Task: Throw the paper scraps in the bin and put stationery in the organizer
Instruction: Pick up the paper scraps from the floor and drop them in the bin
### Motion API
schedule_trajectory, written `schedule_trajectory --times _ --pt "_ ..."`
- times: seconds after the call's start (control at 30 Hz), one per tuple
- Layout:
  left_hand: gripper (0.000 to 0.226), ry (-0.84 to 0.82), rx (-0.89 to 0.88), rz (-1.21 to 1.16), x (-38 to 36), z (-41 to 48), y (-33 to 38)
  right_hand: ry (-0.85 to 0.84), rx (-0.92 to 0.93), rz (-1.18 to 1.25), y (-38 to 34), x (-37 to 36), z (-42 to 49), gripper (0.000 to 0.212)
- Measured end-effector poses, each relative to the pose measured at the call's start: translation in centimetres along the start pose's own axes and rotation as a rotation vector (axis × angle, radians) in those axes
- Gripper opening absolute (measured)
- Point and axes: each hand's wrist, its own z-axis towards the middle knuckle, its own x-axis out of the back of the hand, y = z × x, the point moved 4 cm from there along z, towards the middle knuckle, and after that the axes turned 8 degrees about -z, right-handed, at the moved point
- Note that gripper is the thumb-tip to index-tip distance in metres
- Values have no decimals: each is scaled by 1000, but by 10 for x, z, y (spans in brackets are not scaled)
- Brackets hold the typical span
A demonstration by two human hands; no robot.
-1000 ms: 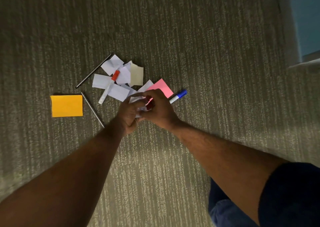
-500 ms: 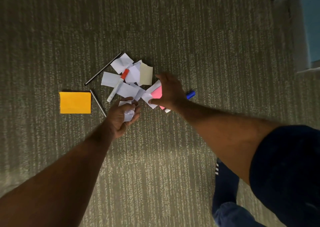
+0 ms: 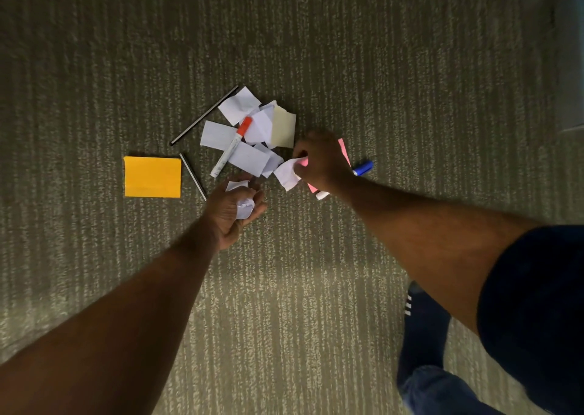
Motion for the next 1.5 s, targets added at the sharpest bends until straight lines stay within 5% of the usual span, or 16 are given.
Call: schedule_trajectory --times 0.73,0.8,0.9,1.03,1.17,1.23,1.5 --pt "28 -75 -51 -78 0 -15 33 1 -549 686 -22 0 2 20" --pt "28 -61 -68 -80 4 -16 35 123 -528 657 -23 -2 3 28" --pt "27 -68 -83 -96 4 -18 37 -44 -517 412 -35 -6 -3 60" --pt "27 -70 -70 -111 7 -16 37 -16 -438 237 -46 -9 -2 43" --pt "27 -72 -81 -95 13 -14 36 -106 -500 210 -53 -26 6 95" --pt "26 -85 -88 -74 17 -14 36 -147 -548 183 -57 -35 8 106" --pt "37 -71 -83 -50 32 -11 35 -162 -627 252 -63 -42 16 58"
